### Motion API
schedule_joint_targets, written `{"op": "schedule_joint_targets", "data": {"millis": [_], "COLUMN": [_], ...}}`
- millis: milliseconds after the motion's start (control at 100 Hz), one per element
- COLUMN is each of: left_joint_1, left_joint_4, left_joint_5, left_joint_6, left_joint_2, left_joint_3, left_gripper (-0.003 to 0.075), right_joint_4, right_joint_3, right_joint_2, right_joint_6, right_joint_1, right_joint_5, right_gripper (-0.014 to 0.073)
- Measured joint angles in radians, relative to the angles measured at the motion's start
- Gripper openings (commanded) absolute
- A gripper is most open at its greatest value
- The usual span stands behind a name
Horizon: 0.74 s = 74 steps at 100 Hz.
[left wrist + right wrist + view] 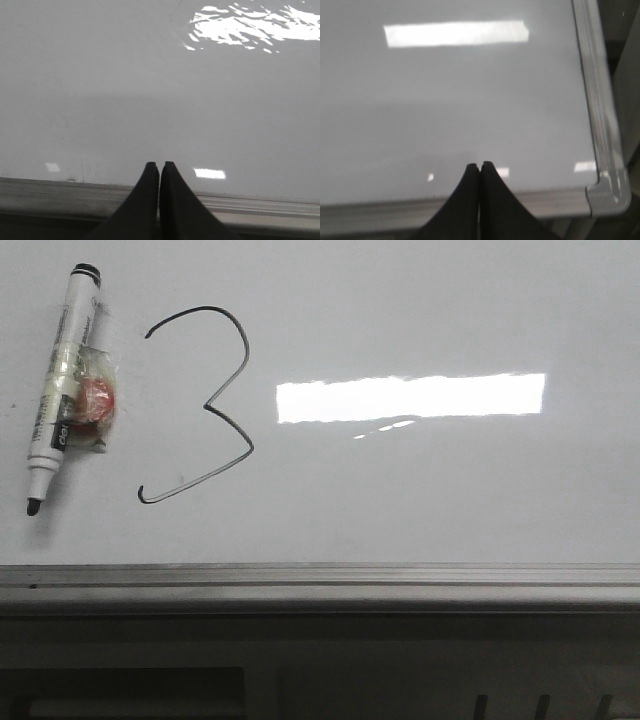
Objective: Write number 3 on whiteboard
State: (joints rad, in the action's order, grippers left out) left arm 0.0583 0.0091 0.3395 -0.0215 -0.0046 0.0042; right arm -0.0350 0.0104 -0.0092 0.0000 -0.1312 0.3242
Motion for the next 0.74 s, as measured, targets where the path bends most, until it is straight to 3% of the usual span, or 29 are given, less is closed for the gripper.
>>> {"op": "schedule_joint_targets", "data": {"millis": [740], "left_joint_1": [0.000], "left_joint_4": [0.000], "left_joint_5": [0.000], "left_joint_6": [0.000], "left_joint_2": [0.000], "left_joint_3": [0.000], "left_gripper": [-0.0020], "right_joint_4": [-0.001], "right_joint_3": [0.000], "right_joint_2": [0.000], "right_joint_6": [0.000], "right_joint_1": [0.000], "right_joint_5": [0.009], "right_gripper": [-0.0064]}}
